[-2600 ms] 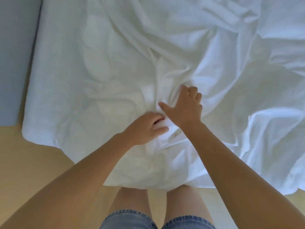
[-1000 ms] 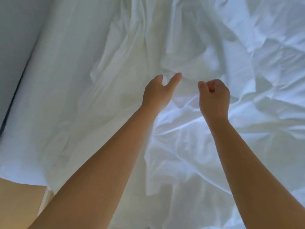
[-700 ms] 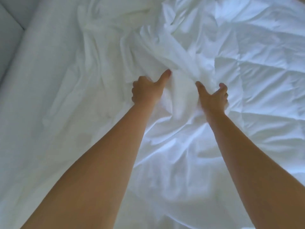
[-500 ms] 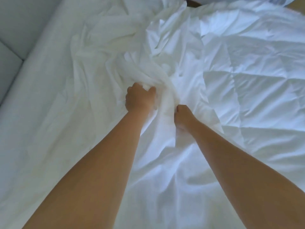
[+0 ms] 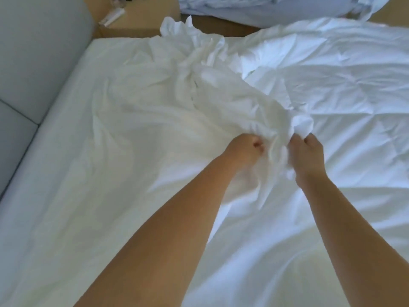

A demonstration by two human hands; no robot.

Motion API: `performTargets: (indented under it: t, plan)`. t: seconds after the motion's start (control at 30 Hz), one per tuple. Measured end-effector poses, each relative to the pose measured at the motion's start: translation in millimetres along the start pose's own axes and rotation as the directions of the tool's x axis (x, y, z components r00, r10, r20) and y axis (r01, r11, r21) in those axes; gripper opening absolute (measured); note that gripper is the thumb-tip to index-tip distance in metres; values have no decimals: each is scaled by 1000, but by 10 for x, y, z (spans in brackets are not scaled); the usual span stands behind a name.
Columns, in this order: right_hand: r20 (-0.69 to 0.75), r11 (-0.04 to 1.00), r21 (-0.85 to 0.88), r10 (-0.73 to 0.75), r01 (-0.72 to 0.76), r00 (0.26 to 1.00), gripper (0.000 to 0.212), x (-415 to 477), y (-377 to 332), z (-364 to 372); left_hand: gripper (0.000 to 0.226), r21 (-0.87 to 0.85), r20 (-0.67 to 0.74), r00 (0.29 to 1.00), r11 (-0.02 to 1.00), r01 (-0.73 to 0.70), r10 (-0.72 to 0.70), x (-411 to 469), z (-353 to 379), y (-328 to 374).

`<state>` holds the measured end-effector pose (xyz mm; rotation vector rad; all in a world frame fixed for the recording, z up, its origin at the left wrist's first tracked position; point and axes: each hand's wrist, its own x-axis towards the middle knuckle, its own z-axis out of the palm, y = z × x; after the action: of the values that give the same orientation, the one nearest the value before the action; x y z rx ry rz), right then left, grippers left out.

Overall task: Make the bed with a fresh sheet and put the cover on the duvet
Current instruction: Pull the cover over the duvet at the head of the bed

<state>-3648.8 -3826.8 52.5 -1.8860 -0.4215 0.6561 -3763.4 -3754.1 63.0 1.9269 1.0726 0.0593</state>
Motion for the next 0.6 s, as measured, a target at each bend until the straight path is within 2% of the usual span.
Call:
performTargets:
  t: [0.03, 0.07, 0.1, 0.17, 0.2, 0.27, 0.33, 0.4, 0.47, 0.53, 0.6]
  plan:
    - [107, 992, -125, 33, -19, 994, 25, 7, 98, -26, 22, 51, 65, 996, 997, 65, -68, -14, 56, -143]
    - [152, 975, -224, 39, -4, 988, 42, 12, 196, -33, 24, 81, 86, 989, 990, 114, -121, -34, 65, -290]
    - [142, 962, -271, 24, 15, 990, 58, -16, 259, -23, 25, 95, 48, 988, 985, 145, -150, -59, 38, -431]
    - [64, 940, -308, -134, 147, 989, 77, -105, 304, 55, 22, 138, -219, 969, 980, 143, -111, -127, -104, -695]
    - [67, 906, -325, -263, 270, 963, 79, -171, 292, 124, 22, 189, -379, 924, 975, 121, -41, -161, -190, -813]
    - [161, 799, -348, -464, 490, 871, 77, -337, 247, 333, 38, 372, -575, 814, 913, 169, 84, -215, -363, -1014]
    - [322, 630, -409, -578, 661, 750, 74, -454, 214, 602, 61, 443, -665, 745, 830, 338, 52, -242, -508, -1146]
    - [497, 464, -473, -561, 749, 662, 70, -538, 186, 893, 68, 360, -726, 680, 785, 504, -103, -243, -642, -1251]
    - [590, 395, -529, -465, 751, 660, 77, -565, 157, 1167, 51, 303, -732, 658, 781, 547, -177, -233, -805, -1338]
    - [596, 377, -583, -404, 720, 694, 83, -553, 130, 1410, 32, 308, -698, 704, 831, 463, -133, -245, -952, -1380]
    - [588, 346, -619, -392, 706, 708, 85, -538, 58, 1578, 29, 307, -676, 735, 887, 346, -53, -283, -1033, -1360]
